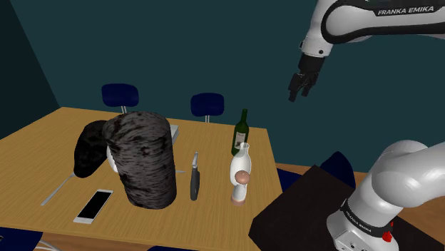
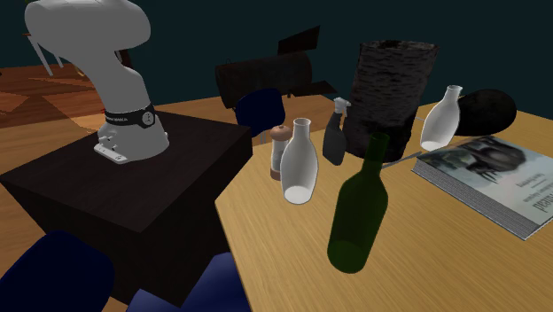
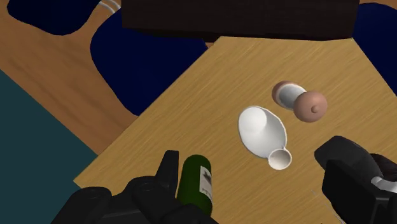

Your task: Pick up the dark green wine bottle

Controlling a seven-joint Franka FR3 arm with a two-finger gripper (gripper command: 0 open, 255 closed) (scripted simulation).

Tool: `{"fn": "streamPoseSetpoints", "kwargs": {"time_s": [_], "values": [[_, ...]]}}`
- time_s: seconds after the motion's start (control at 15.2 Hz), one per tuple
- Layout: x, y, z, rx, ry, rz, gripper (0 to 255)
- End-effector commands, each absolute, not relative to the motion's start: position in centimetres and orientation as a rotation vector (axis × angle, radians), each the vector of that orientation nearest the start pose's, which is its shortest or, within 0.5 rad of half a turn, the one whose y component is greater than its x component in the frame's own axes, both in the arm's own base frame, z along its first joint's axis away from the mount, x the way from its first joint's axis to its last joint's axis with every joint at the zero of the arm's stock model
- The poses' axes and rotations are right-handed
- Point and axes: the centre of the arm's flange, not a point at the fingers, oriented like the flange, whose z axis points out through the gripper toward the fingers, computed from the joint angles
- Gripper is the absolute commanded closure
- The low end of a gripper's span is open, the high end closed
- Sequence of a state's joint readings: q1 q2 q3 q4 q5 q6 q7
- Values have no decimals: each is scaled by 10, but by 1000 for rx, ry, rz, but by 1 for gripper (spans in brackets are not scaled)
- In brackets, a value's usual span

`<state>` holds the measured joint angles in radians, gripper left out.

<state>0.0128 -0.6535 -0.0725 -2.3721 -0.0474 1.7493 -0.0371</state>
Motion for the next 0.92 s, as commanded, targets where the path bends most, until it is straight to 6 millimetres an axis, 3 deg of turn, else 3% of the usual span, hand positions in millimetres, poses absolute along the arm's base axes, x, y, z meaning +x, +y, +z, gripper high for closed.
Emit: {"fn": "streamPoseSetpoints", "kwargs": {"time_s": [0.0, 0.86], "values": [[377, -33, 540, -3147, -28, -60, 0], [509, -60, 442, -3149, -209, -124, 0]]}}
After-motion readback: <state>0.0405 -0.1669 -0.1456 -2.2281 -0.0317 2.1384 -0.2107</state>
